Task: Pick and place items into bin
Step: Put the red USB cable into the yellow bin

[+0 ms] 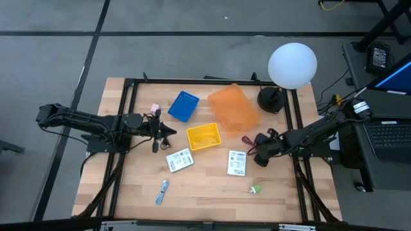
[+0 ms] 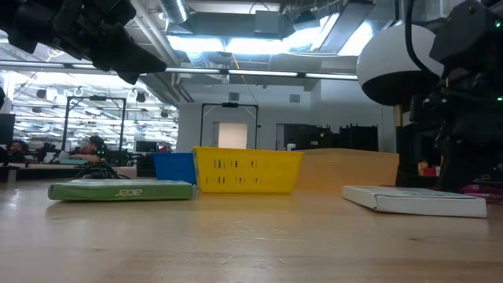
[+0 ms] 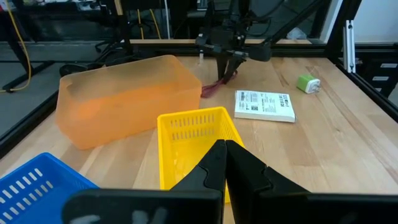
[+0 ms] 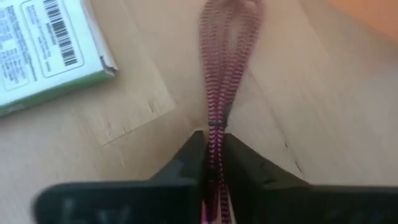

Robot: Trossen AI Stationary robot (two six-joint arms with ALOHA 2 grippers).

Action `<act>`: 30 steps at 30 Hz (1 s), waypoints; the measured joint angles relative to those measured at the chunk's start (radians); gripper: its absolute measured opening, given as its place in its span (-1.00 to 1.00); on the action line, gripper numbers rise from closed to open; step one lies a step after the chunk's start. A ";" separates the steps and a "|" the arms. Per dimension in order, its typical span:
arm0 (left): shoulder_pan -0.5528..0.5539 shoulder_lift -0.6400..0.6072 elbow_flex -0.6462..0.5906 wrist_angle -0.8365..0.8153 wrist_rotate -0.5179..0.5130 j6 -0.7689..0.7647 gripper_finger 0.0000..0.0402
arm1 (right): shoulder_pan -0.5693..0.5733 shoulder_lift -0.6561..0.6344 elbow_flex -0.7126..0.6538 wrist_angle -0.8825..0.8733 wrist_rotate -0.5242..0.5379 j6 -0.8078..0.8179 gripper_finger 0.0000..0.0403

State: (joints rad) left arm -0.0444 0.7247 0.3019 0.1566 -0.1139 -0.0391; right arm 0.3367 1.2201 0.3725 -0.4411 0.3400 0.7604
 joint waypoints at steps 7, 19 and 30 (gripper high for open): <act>0.000 0.000 0.000 0.000 0.000 -0.001 -0.98 | 0.000 -0.001 0.024 -0.017 -0.001 -0.017 -0.93; 0.000 0.000 0.000 -0.003 0.001 -0.002 -0.98 | -0.001 -0.135 0.192 -0.202 -0.027 -0.075 -0.98; 0.000 0.020 -0.001 -0.003 0.000 -0.001 -0.98 | -0.001 -0.329 0.232 -0.028 0.020 -0.293 -0.99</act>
State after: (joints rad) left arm -0.0442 0.7444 0.3012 0.1536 -0.1136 -0.0399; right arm 0.3355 0.8910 0.6045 -0.4692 0.3603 0.4670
